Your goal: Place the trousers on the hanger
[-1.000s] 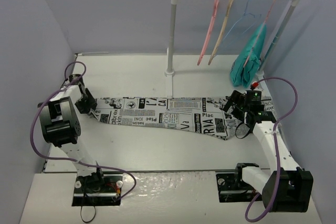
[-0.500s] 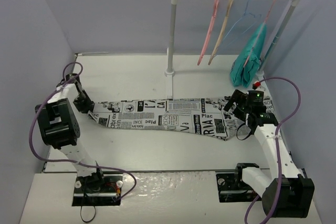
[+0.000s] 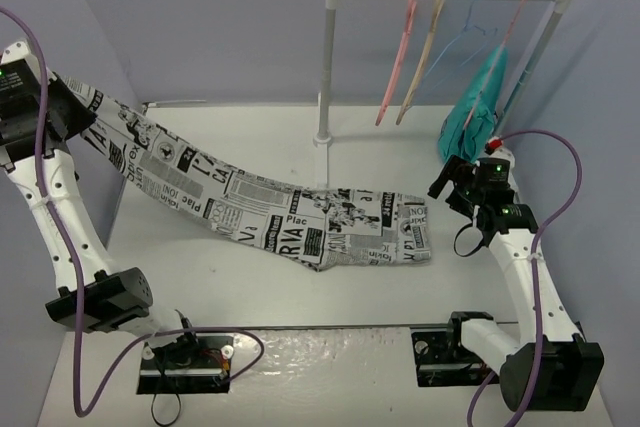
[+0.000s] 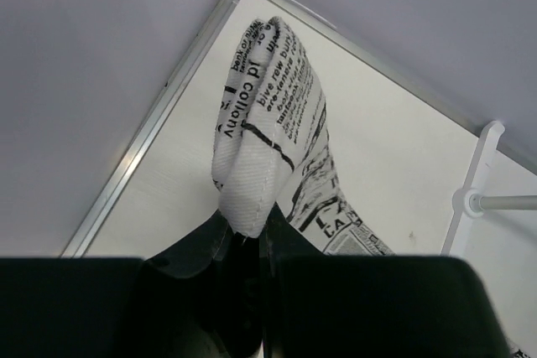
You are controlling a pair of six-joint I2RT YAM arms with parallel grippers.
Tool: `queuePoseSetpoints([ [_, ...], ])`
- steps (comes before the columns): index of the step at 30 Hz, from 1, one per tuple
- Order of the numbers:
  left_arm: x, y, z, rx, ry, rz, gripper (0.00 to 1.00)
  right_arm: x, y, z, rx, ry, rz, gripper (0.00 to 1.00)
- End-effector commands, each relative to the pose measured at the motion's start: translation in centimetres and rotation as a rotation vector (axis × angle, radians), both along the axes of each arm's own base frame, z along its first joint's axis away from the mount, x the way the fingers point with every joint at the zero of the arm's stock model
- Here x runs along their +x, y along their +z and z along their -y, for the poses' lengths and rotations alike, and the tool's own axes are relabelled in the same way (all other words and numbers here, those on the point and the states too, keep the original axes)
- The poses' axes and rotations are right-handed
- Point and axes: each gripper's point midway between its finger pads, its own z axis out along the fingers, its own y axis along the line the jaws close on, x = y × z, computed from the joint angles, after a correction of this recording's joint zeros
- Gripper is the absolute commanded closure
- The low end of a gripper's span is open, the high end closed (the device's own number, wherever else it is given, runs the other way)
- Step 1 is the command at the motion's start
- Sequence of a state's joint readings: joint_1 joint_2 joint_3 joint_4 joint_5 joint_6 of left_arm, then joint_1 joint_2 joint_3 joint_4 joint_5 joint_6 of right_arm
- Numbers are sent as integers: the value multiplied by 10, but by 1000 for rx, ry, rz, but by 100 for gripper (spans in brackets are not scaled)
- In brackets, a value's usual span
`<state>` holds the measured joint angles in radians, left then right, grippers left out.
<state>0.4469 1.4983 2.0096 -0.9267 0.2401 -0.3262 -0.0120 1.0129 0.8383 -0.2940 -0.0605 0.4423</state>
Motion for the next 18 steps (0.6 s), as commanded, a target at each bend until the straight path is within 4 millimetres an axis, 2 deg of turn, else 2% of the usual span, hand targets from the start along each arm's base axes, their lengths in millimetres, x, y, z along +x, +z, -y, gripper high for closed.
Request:
queuePoseSetpoints([
  [1,-8,9,5,19,-41,-29,100,9,18,-7,-19,44,51,0],
  [4,-3,14,17,-29,-88,-12,100,7,18,-8,-24,56,51,0],
  [6,6,14,45,-108,-190,7,100,7,20,-12,-22,77,58,0],
  [9,15,3,95,-172,-320,-8,100,7,26,-17,-8,109,72,0],
  [11,21,3,132,-221,-411,25,100,8,32,-18,-12,124,91,0],
  [13,29,-4,182,-314,-527,52,100,8,39,-20,-12,139,110,0],
  [17,25,-19,266,-448,-667,71,100,7,59,-24,-6,166,162,0],
  [18,24,-22,279,-471,-682,79,100,7,64,-26,-3,172,177,0],
])
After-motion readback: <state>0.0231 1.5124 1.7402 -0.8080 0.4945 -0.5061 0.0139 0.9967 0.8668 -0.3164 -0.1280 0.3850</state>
